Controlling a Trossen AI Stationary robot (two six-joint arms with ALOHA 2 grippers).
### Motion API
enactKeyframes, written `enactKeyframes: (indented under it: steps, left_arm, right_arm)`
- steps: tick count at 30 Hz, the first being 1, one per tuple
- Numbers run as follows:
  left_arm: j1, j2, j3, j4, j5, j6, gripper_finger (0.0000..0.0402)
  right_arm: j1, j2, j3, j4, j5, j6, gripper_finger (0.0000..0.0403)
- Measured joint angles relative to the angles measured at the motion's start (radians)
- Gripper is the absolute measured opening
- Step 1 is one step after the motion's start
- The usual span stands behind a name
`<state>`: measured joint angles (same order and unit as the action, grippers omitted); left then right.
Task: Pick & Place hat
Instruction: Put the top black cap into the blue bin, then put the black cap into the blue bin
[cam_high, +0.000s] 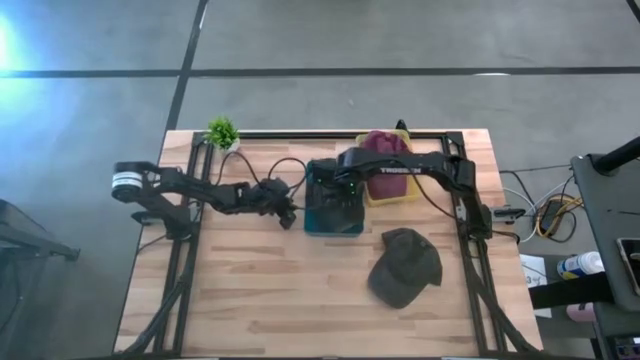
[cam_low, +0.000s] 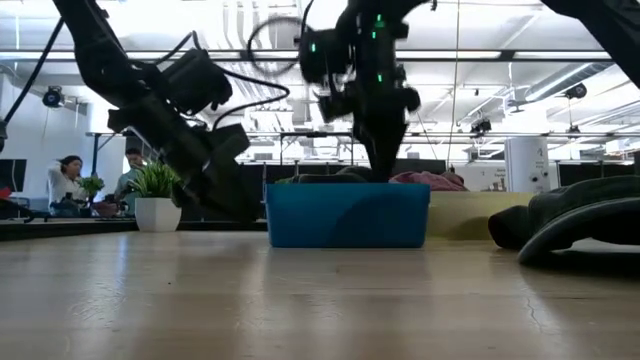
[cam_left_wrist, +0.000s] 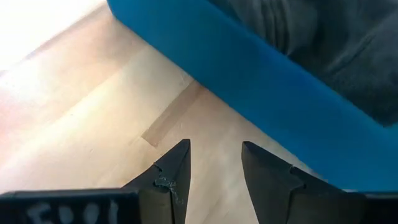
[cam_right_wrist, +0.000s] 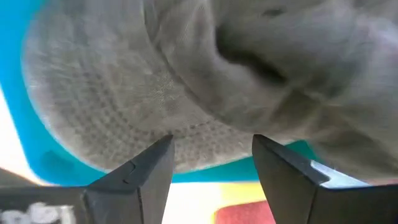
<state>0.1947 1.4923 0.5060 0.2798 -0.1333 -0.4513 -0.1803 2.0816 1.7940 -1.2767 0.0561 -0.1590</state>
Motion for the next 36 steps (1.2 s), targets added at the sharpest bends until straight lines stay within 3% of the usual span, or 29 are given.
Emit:
enactKeyframes:
  steps: [8, 22, 29, 36]
  left_arm:
    - [0.000, 0.059, 0.038, 0.007, 0.017, 0.033, 0.0138]
    - [0.000, 0.122, 0.096, 0.002, 0.047, 0.034, 0.0138]
    - [0.000, 0.034, 0.097, -0.161, 0.027, 0.045, 0.0138]
    - [-0.014, -0.155, 0.096, -0.247, 0.015, 0.201, 0.0138]
  right_arm:
    - [0.027, 0.016, -0.139, 0.123, -0.037, 0.024, 0.0212]
    - [0.040, 0.015, -0.200, 0.224, -0.055, -0.005, 0.0212]
    - [0.041, -0.085, -0.132, 0.053, -0.003, 0.008, 0.0212]
    - [0.083, -0.264, -0.189, 0.060, 0.039, 0.275, 0.0212]
